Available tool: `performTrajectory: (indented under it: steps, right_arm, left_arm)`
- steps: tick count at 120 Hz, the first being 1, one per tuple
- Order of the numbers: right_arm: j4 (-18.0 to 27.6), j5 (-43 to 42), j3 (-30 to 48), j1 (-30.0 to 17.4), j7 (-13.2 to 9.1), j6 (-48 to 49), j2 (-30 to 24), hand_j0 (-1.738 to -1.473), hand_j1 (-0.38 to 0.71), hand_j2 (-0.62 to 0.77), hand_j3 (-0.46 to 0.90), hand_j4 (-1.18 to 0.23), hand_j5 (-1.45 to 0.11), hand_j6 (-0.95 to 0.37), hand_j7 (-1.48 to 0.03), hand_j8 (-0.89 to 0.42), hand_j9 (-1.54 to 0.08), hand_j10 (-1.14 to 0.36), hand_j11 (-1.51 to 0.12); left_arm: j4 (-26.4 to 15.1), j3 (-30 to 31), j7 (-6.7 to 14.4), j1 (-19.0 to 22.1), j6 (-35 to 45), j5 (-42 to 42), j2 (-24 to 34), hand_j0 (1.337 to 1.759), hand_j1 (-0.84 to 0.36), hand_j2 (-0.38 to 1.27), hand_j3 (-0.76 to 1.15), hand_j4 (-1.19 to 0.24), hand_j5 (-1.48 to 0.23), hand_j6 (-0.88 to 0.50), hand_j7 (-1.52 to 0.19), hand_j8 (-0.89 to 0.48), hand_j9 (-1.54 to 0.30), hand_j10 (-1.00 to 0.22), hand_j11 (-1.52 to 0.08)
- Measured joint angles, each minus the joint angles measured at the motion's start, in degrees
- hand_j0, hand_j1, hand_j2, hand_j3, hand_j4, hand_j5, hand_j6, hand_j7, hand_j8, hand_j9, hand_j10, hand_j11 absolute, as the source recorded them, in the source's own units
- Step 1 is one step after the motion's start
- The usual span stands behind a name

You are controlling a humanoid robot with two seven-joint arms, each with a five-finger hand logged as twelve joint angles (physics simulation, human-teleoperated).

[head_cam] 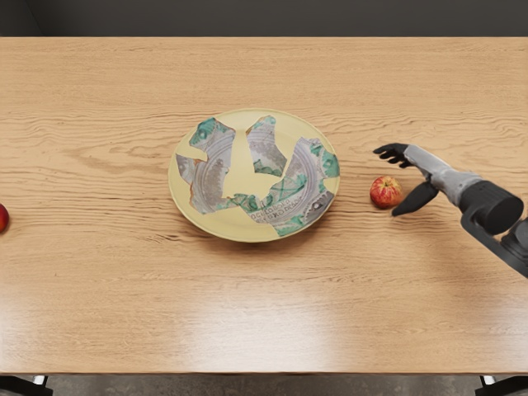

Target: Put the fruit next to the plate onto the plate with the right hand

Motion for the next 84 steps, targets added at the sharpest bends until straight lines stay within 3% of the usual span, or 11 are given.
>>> performTrajectory:
  steps: [56, 84]
  right_arm:
    - [0.0, 0.1, -1.5, -1.4, -0.2, -1.5, 0.2, -1.658, 0.13, -0.08, 0.00, -0.41, -0.53, -0.41, -0.53, -0.41, -0.53, -0.41, -0.53]
    - [0.2, 0.3, -1.6, -1.5, -0.2, -1.5, 0.2, -1.657, 0.21, -0.06, 0.00, -0.48, -0.61, -0.41, -0.62, -0.45, -0.62, -0.48, -0.62]
  left_arm:
    - [0.0, 0.0, 0.0, 0.0, 0.0, 0.0, 0.0, 1.658, 0.34, 0.00, 0.00, -0.01, -0.02, -0.01, -0.02, -0.01, -0.02, -0.01, -0.02]
    - [0.0, 0.0, 0.0, 0.0, 0.0, 0.0, 0.0, 1.658, 0.34, 0.00, 0.00, -0.01, -0.02, -0.01, -0.02, -0.01, -0.02, -0.01, -0.02]
